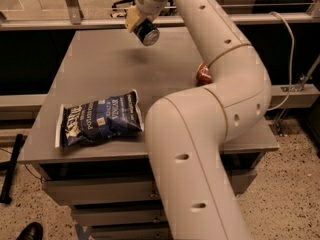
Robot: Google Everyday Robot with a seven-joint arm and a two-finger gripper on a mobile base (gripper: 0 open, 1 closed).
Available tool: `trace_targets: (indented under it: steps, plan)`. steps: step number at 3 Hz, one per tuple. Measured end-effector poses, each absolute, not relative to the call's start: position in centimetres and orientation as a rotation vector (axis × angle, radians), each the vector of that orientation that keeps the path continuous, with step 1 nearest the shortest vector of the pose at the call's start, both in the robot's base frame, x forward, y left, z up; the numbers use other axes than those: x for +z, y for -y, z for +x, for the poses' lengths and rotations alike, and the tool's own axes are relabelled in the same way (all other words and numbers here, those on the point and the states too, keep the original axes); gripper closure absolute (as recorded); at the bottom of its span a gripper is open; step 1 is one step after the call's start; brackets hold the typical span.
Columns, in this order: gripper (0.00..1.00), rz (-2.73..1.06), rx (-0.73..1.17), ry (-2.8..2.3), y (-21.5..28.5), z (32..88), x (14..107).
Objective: Place pepsi can upright
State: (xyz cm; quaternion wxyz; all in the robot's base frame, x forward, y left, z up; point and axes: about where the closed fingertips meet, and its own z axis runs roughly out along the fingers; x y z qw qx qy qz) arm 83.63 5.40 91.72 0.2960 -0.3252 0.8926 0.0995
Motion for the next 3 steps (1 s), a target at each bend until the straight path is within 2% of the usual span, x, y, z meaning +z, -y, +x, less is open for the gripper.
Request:
trace_targets:
  steps: [1,3]
  plan:
    - [1.00,-0.810,0.411,-2.219,-4.1,83.5,95.6]
    - [1.00,-0.601,0.616,-1.936,2.3,76.7,105.3]
